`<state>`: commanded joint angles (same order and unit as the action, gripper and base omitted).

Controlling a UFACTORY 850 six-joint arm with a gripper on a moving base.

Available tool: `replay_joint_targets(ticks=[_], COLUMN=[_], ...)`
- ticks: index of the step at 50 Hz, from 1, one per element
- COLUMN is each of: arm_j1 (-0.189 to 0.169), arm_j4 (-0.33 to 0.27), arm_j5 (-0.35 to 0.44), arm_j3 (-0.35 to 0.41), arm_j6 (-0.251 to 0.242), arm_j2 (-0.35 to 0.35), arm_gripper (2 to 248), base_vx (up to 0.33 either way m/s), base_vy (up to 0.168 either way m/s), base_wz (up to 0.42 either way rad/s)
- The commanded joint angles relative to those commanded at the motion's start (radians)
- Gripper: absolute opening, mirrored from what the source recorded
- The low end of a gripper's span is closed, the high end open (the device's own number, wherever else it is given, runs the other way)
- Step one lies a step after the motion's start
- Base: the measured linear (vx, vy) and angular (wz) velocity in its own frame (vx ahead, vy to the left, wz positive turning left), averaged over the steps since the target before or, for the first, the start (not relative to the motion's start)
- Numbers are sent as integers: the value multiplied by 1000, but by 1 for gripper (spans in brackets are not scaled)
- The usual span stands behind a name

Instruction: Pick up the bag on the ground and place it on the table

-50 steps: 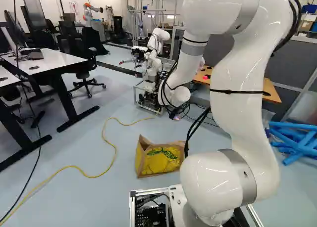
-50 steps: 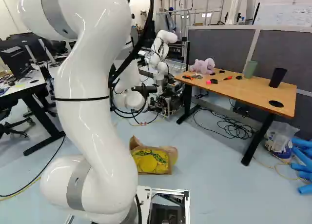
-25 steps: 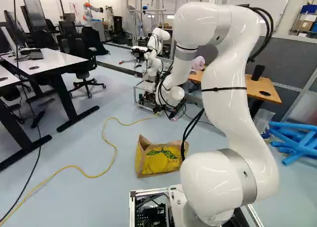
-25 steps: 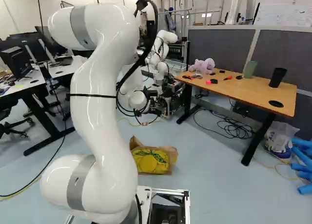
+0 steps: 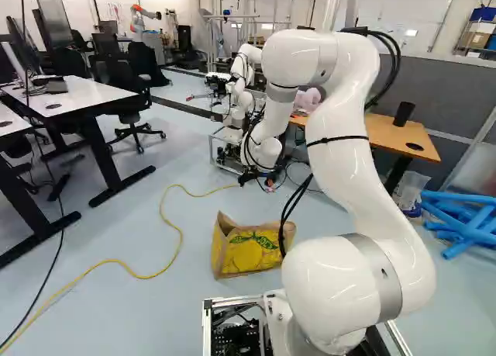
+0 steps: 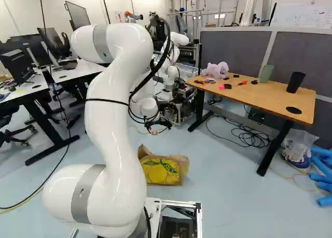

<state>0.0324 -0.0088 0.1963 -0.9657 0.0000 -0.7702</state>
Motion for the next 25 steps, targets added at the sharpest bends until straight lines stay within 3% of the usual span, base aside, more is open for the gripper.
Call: replay_joint_targets(ticks=[25], arm_j1=[0], arm_j4=[35], arm_j5=[-112], arm_j3=[-61], arm_j6=[0], arm_j2=[-96], arm_gripper=[247], base_vx=[0], base_vy=[0], base_wz=[0])
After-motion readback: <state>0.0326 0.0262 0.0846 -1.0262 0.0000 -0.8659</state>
